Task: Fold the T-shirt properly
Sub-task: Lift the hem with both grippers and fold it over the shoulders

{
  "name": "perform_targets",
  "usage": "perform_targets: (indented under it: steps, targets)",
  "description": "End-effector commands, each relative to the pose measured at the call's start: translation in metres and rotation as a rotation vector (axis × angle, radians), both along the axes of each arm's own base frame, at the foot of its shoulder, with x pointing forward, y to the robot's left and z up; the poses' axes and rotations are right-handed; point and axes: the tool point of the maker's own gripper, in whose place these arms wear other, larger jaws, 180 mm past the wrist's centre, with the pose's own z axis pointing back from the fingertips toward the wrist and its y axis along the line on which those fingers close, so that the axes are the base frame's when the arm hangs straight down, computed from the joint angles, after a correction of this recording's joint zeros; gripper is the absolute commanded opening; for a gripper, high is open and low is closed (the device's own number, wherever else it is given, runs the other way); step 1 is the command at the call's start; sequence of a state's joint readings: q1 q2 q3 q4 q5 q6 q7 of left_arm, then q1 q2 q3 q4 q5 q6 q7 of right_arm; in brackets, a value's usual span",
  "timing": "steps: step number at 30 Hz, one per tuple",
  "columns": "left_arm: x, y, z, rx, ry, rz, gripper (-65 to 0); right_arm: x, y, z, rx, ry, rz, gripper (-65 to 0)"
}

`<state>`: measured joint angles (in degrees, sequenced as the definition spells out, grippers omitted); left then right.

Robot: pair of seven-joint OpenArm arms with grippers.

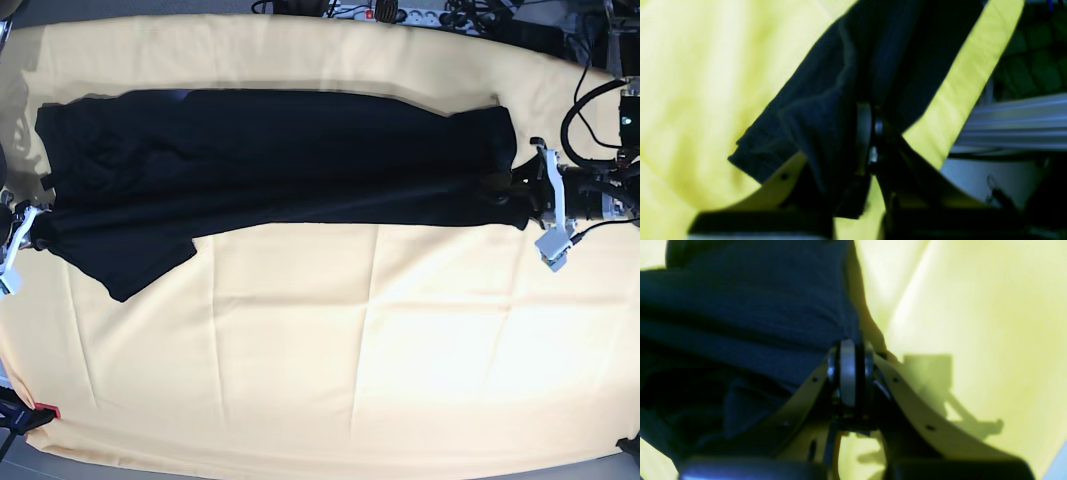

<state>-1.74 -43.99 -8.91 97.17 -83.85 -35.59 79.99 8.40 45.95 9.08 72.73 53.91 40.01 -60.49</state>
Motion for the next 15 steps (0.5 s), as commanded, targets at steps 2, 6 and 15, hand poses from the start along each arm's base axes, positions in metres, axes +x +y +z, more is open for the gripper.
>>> perform_targets:
  steps: [2, 6, 15]
  targets:
    - [-0.008, 0.001, 0.008, 0.028, -0.021, -0.04, -65.0, 0.01, -0.01, 0.02, -0.026, -0.051, -0.005, -65.0]
    - [-0.024, 0.001, 0.003, 0.054, -0.013, -0.088, -65.0, 0.007, -0.009, 0.016, -0.021, -0.042, -0.005, -65.0]
    - [-0.021, 0.027, -0.018, 0.232, 0.001, -0.048, -65.0, 0.005, -0.007, 0.014, -0.013, -0.041, -0.005, -65.0]
